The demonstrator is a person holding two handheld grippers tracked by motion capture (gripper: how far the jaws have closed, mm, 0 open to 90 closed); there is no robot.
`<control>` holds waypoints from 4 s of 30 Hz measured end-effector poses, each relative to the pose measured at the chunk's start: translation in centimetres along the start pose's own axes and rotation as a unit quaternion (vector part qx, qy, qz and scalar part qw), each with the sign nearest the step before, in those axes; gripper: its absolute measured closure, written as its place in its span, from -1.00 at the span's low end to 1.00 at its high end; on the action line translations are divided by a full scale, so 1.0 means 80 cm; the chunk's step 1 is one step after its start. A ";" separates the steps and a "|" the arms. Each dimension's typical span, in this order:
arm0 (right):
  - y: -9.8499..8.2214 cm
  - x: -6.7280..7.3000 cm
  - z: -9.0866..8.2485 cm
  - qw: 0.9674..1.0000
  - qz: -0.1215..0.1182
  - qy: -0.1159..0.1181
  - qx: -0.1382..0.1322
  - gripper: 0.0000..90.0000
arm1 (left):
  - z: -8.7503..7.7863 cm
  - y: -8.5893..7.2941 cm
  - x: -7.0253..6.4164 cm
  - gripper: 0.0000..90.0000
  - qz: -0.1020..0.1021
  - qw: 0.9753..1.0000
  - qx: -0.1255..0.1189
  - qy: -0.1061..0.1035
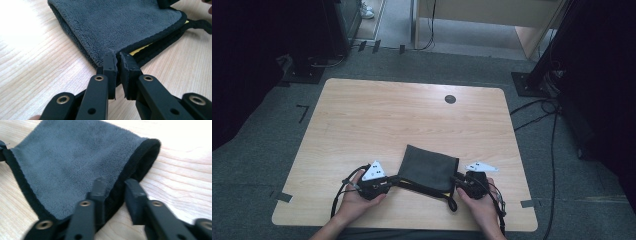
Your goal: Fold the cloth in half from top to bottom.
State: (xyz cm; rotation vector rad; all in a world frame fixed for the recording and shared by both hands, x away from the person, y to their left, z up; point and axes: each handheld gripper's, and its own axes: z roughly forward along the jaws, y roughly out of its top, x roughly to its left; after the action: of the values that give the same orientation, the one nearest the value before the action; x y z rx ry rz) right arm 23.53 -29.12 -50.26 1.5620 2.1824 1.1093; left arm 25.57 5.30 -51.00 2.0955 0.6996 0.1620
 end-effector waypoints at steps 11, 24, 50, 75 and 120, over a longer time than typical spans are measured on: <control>-0.015 0.001 -0.010 0.999 0.023 0.036 0.001 0.56 | 0.001 0.000 -0.003 0.87 0.011 1.000 0.002 0.004; -0.023 0.000 -0.018 0.999 0.006 0.014 0.028 1.00 | -0.001 -0.003 -0.003 0.88 0.025 1.000 0.016 -0.004; 0.016 0.073 0.058 0.992 -0.104 -0.066 -0.006 -0.25 | -0.047 -0.007 0.034 -0.45 -0.090 0.994 -0.012 0.057; 0.119 0.038 0.154 0.988 -0.152 -0.004 -0.008 -0.21 | -0.112 -0.060 0.074 -0.59 -0.138 0.977 0.006 0.160; 0.126 0.006 0.071 0.992 -0.117 0.045 -0.027 -0.67 | -0.119 -0.087 0.080 -0.71 -0.139 0.951 0.049 0.272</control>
State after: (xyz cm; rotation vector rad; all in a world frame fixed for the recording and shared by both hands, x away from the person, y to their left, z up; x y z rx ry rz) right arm 33.72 -24.78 -47.05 1.2173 2.3007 1.1713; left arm 24.50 18.69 -51.78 2.0269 1.3458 0.5705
